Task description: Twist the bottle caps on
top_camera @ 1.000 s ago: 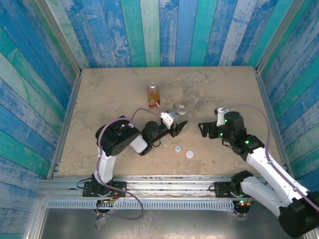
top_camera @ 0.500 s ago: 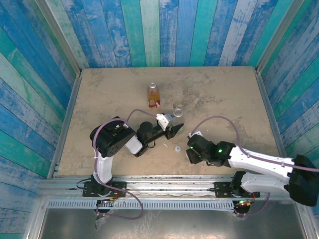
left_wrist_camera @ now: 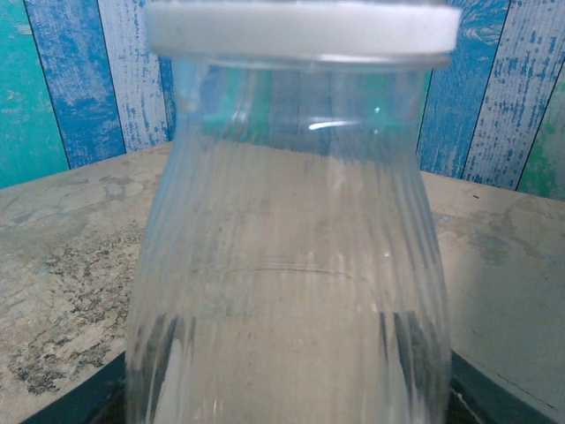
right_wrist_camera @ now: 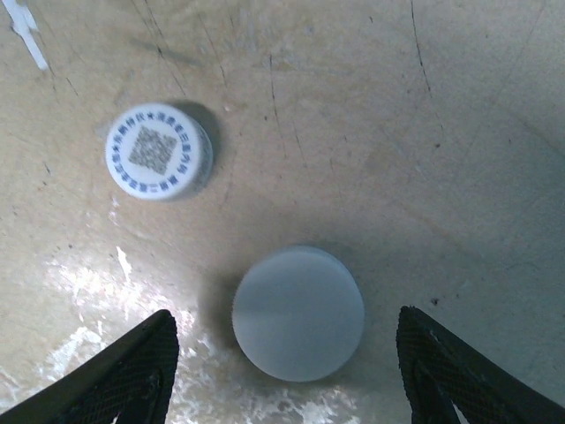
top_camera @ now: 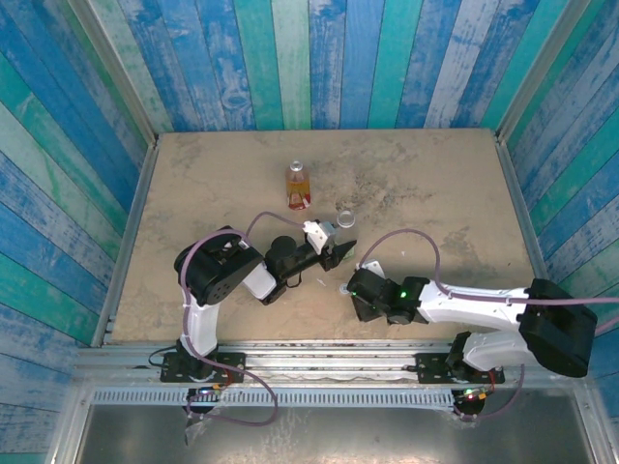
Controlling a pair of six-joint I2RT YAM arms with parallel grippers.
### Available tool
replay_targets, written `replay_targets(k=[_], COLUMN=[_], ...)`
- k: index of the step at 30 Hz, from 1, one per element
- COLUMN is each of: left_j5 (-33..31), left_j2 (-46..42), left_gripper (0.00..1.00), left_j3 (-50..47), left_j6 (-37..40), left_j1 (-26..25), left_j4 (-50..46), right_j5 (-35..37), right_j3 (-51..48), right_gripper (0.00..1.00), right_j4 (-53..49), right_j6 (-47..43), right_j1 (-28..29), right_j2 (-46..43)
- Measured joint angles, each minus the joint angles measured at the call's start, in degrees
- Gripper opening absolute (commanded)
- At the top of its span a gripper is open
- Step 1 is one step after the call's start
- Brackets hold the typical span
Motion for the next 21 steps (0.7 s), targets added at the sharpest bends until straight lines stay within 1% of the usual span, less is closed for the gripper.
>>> replay_targets(k=[10, 21], left_j5=[0.07, 0.20], left_j2=[-0.13, -0.22], left_gripper=[0.59, 0.59], left_j3=[0.04, 0.04], left_j6=[0.17, 0.17], left_j1=[0.00, 0.00], left_j4=[-0.28, -0.48], right_j5=[0.22, 0.79], right_j3=[-0.61, -0.87], right_gripper=[0.61, 0.44], right_j4=[2.78, 2.73], right_j6=[2.73, 3.72], right_j1=[0.00, 0.00], right_j2=[2.67, 3.48])
